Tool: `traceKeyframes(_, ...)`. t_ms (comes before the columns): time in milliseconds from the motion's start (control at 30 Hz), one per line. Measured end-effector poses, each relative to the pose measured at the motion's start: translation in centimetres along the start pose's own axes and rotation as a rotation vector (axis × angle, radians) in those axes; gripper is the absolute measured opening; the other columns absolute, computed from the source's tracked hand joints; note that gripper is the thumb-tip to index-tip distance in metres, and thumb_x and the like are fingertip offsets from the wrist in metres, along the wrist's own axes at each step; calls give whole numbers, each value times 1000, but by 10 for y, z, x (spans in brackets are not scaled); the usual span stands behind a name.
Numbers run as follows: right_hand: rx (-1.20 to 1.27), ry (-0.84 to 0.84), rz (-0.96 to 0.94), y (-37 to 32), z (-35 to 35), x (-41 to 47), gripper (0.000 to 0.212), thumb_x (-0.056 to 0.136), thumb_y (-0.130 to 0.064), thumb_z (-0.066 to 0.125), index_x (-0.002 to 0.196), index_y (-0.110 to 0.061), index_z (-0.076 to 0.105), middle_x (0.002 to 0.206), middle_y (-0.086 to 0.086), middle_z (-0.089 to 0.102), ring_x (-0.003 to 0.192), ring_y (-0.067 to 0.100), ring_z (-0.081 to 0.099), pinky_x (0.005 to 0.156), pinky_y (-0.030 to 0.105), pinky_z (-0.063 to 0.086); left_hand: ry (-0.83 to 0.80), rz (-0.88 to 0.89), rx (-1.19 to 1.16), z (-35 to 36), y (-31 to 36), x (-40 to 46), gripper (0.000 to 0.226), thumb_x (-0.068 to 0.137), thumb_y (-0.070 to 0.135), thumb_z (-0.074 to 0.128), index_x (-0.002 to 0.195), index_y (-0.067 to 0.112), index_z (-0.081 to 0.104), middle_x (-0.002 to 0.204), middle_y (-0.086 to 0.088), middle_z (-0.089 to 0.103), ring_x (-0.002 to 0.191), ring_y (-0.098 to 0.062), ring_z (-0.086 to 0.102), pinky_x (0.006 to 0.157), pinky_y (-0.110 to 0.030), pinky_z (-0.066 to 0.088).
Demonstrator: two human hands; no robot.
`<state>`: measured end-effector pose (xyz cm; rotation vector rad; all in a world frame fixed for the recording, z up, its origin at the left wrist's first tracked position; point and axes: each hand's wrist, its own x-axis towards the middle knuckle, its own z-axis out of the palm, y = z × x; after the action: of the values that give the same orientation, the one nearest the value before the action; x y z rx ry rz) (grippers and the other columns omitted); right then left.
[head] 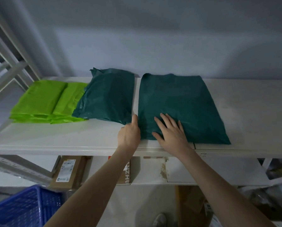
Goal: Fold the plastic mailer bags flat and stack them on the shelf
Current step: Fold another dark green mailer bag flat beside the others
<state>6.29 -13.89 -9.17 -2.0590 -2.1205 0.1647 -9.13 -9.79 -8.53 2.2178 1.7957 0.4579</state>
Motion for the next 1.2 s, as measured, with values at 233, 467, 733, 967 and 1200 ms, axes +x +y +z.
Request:
traceKeyframes(233, 16, -1, 19, -3, -6, 0, 59, 95, -46, 39, 147, -24, 22, 156, 0, 13, 144, 19, 7, 116, 53, 8, 48, 0, -203, -6, 1, 6, 18, 99, 10, 32, 114, 6, 42, 91, -20, 63, 78, -40, 57, 61, -38, 37)
traceKeyframes(467, -3, -1, 22, -1, -9, -7, 59, 93, -49, 41, 146, -26, 26, 155, -2, 18, 142, 18, 12, 113, 51, 16, 62, 28, -129, 1, 7, 5, 33, 92, -3, 37, 123, 7, 36, 97, -18, 59, 77, -39, 57, 59, -37, 35)
traceKeyframes(733, 67, 242, 42, 10, -33, 2, 46, 93, -36, 46, 135, -18, 44, 142, -3, 41, 128, 19, 37, 97, 41, 35, 201, 218, 116, -11, 13, 10, 21, 90, 15, 45, 108, 8, 53, 99, -11, 53, 80, -31, 57, 55, -35, 41)
traceKeyframes(967, -80, 128, 150, 54, -32, 15, 55, 99, -41, 32, 148, -18, 23, 157, 3, 15, 145, 20, 11, 113, 53, 14, -42, 474, 64, 11, 57, 29, 73, 88, 43, 0, 142, 11, 36, 148, -7, 36, 138, -24, 29, 113, -40, 23)
traceKeyframes(1200, -77, 53, 180, 81, -33, 28, 60, 98, -51, 21, 150, -25, 11, 159, -1, 2, 146, 19, -1, 114, 55, 0, -220, 348, 133, 31, 69, 59, 58, 99, 47, 18, 151, 25, 2, 159, 0, -6, 146, -20, -8, 118, -43, -4)
